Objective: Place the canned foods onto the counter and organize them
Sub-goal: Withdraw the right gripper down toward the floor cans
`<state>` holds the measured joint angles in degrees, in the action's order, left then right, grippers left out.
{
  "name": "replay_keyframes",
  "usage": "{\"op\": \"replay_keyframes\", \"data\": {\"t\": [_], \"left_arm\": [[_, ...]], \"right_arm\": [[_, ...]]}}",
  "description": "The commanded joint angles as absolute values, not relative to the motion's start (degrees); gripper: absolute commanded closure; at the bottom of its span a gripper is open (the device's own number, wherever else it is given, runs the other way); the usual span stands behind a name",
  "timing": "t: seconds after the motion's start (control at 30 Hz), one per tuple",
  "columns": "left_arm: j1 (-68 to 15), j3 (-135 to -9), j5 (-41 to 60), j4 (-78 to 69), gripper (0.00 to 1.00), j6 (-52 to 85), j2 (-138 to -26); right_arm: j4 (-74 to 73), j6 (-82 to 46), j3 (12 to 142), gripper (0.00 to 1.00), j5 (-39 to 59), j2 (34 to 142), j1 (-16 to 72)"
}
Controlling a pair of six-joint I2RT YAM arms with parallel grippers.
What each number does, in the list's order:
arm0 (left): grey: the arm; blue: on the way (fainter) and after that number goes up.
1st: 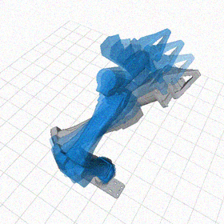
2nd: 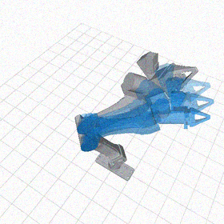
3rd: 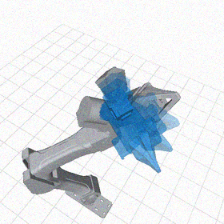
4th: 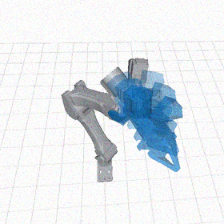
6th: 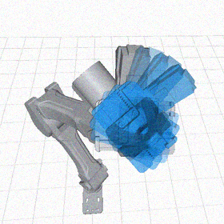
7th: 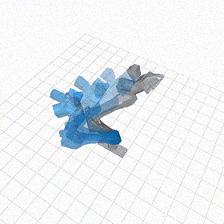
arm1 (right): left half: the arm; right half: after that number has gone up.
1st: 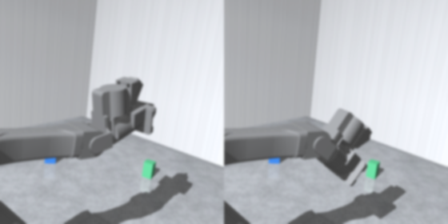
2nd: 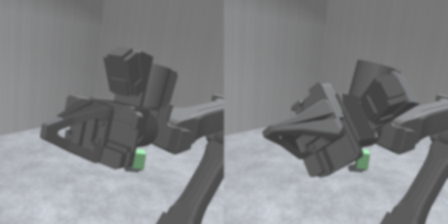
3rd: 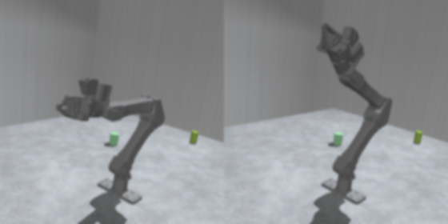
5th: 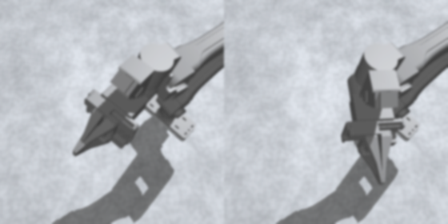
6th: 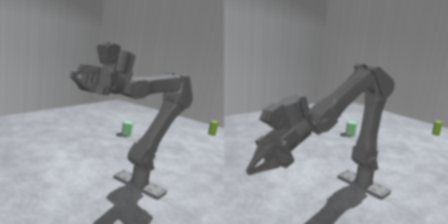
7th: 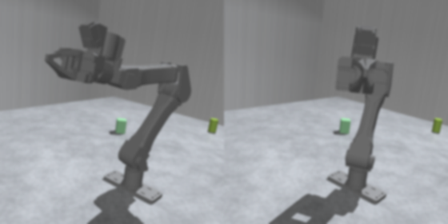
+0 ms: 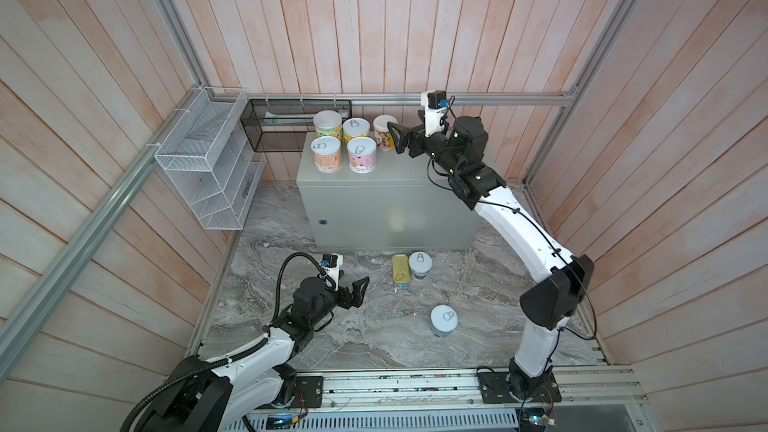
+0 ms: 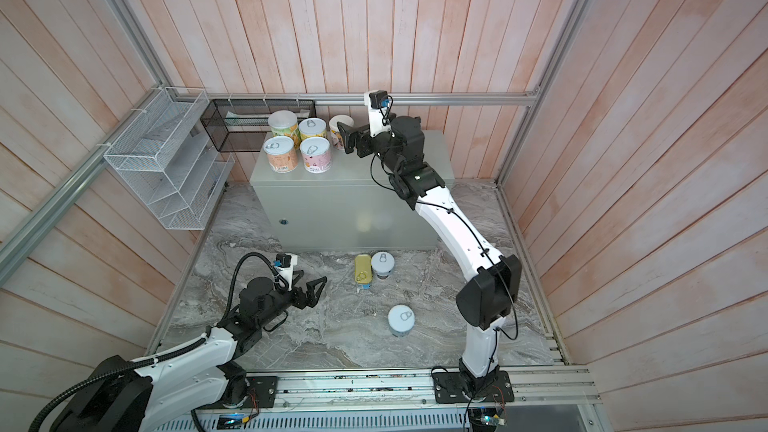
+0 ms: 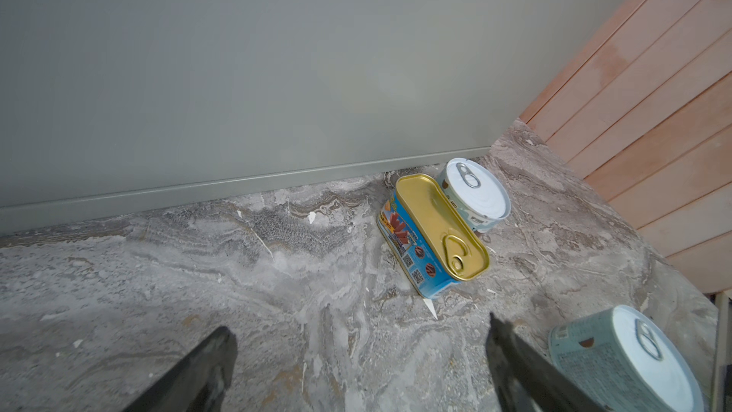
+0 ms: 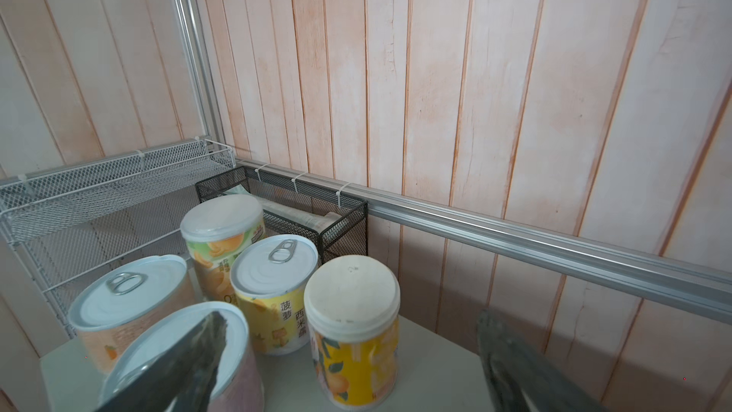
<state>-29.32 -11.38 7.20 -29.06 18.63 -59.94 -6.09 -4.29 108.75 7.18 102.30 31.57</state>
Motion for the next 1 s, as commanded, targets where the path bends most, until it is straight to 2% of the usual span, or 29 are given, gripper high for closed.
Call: {"op": "replay_keyframes", "data": {"t": [0.0,0.33,0.6,0.83,0.97], "left_arm": [[-29.62,-12.77,6.68,-28.23,0.0,18.46,-59.32],[-29.62,-13.7,8.8,-27.95,0.0,18.16,-60.73],[-29.62,-13.27,12.21,-29.66,0.0,19.22,-60.78],[-30.54,-12.75,9.77,-25.6,0.0,18.96,-55.94],[-35.16,-14.06,2.23,-18.25,0.0,20.57,-49.04]], "right_arm": [[-15.43,-3.82,97.68,0.02,3.64,94.46,31.72],[-17.86,-9.57,69.36,0.02,4.4,73.78,31.33],[-16.97,-14.14,48.38,0.02,-1.88,60.25,32.86],[-16.28,-18.16,35.4,0.02,-8.83,50.98,33.0],[-17.15,-19.11,30.12,0.02,-10.53,46.9,32.98]]}}
